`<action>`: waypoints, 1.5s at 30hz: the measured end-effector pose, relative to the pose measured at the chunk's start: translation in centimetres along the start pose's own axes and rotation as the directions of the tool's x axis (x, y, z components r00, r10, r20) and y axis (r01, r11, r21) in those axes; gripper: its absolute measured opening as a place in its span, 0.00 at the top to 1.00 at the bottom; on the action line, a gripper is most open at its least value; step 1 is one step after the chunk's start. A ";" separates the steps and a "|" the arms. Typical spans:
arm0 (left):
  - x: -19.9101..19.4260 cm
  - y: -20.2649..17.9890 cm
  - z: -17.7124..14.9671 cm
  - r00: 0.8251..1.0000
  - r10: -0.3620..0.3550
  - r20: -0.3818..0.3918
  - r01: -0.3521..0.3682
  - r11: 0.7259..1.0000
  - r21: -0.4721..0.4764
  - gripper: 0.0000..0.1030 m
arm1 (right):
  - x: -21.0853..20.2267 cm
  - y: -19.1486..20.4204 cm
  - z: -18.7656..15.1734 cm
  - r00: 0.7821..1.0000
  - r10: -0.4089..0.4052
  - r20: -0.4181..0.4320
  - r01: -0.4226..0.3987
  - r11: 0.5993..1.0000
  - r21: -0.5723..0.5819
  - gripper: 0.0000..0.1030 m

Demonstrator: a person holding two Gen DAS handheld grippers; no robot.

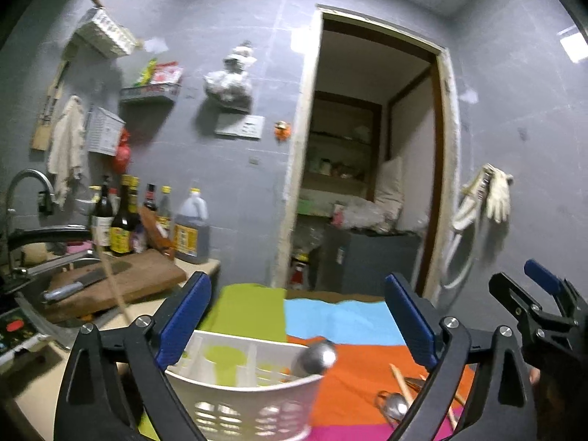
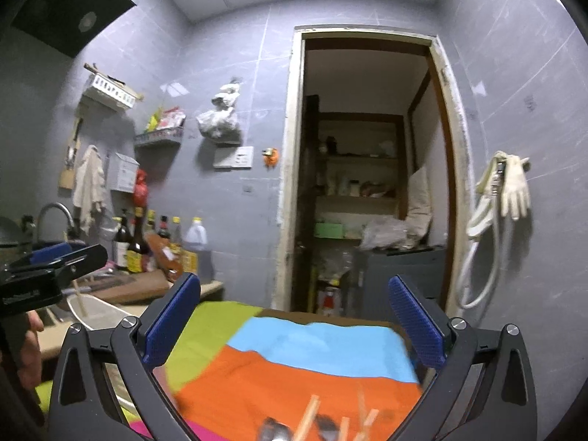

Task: Organize utensils
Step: 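Open both tools and move them back over the utensils, then grasp the metal tongs with the left tool while the right tool grasps a chopstick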

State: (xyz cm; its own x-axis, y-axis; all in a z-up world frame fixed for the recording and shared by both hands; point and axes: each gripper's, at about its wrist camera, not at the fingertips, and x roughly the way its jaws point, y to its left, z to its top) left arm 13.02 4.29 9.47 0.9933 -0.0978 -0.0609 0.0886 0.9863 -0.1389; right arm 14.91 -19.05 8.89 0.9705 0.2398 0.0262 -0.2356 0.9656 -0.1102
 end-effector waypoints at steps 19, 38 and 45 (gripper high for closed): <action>5.8 -9.4 -7.0 0.946 -0.080 -0.315 0.122 0.986 0.115 0.09 | 1.1 -8.7 -5.7 0.946 -0.158 -0.284 0.165 0.986 0.000 0.00; 12.6 -9.0 -14.1 0.693 -0.169 -0.701 0.203 0.979 -0.035 0.38 | 6.2 -9.2 -12.2 0.778 -0.003 -0.628 0.041 0.998 0.046 0.53; 14.5 -8.3 -15.1 0.593 -0.240 -0.769 0.201 0.968 -0.147 0.56 | 7.1 -8.8 -12.9 0.732 0.038 -0.680 0.002 0.998 0.058 0.56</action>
State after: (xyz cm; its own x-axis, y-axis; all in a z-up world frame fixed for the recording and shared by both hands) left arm 25.53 -7.32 -5.13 0.5111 -0.3965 -0.7626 0.2746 0.9161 -0.2922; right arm 24.56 -27.17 -2.75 0.7368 0.1435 -0.6607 -0.2364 0.9702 -0.0529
